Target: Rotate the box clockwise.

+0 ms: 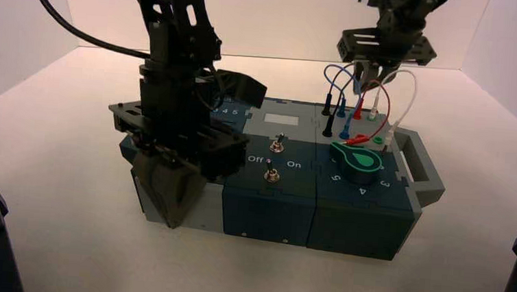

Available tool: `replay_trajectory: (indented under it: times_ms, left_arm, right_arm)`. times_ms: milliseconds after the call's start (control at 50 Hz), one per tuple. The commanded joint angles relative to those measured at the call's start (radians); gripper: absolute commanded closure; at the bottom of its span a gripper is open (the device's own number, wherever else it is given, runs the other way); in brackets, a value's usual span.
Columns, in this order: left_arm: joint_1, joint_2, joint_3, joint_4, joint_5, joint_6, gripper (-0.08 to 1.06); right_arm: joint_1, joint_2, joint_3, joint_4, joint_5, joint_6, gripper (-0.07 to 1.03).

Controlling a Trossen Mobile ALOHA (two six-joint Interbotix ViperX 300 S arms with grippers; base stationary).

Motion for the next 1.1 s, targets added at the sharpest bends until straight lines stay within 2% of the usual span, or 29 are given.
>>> replay_trajectory:
  times_ms: [20, 260, 460, 620, 780, 1000, 1100]
  left_arm:
    - [-0.005, -0.005, -0.023, 0.009, -0.003, 0.002, 1.01]
    - [-0.002, -0.003, -0.035, 0.034, -0.005, 0.0, 1.01]
    - [0.014, 0.003, -0.035, 0.044, -0.011, -0.002, 1.01]
    - [0.041, 0.008, -0.034, 0.064, -0.021, -0.005, 1.01]
    - [0.077, 0.011, -0.035, 0.094, -0.025, -0.008, 1.01]
    - [0.133, 0.025, -0.041, 0.147, -0.037, -0.02, 1.01]
    - [0.156, 0.029, -0.044, 0.156, -0.044, -0.02, 1.01]
  right_arm:
    - [0.035, -0.002, -0.023, 0.003, 0.032, -0.002, 0.99]
    - [0.077, 0.031, -0.032, 0.011, 0.091, -0.002, 0.99]
    - [0.08, 0.029, -0.034, 0.015, 0.137, -0.002, 0.99]
    - [0.08, 0.029, -0.028, 0.015, 0.164, -0.002, 0.99]
    - [0.08, 0.018, -0.017, 0.017, 0.187, -0.002, 0.99]
    - [0.08, 0.0, -0.006, 0.017, 0.222, -0.003, 0.99]
    - [0.081, -0.005, 0.0, 0.017, 0.229, -0.002, 0.99]
